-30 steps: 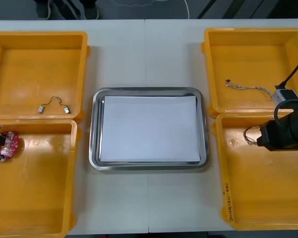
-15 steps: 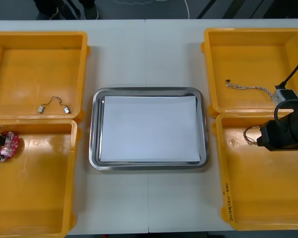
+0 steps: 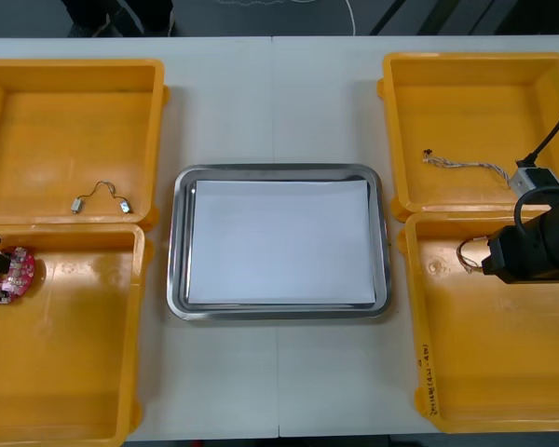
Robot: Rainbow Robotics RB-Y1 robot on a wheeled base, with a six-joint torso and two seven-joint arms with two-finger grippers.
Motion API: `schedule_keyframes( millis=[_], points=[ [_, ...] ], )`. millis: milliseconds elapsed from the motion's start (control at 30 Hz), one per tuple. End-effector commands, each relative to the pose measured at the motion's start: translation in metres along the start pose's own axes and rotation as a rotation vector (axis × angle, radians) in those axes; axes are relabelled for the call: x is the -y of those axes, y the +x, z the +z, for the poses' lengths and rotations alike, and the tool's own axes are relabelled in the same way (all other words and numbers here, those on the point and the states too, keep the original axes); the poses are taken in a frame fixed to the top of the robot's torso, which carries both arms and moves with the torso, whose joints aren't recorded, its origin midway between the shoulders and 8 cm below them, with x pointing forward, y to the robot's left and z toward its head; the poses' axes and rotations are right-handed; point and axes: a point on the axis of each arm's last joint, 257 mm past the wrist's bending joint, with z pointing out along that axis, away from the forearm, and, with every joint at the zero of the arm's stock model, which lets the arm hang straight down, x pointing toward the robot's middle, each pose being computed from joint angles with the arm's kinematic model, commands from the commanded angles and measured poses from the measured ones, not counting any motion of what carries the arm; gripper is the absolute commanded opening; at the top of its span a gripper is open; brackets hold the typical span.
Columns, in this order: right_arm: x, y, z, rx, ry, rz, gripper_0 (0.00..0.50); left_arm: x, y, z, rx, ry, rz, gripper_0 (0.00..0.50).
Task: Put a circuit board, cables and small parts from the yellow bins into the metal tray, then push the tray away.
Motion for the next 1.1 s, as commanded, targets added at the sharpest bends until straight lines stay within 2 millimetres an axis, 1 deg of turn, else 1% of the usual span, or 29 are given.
schedule_keyframes(
  millis=[33,1100],
  points=[
    [0.0133,-0.007,-0.0114,0.041,0.037,-0.012,0.5,-0.0072,0.0009,-0.009,0.012,-0.024,0.098,0.5],
    [0.0133,-0.007,-0.0114,0.041,0.037,-0.012,0.5,-0.0072,0.0009,-0.009,0.012,-0.024,0.098,0.5]
  ],
)
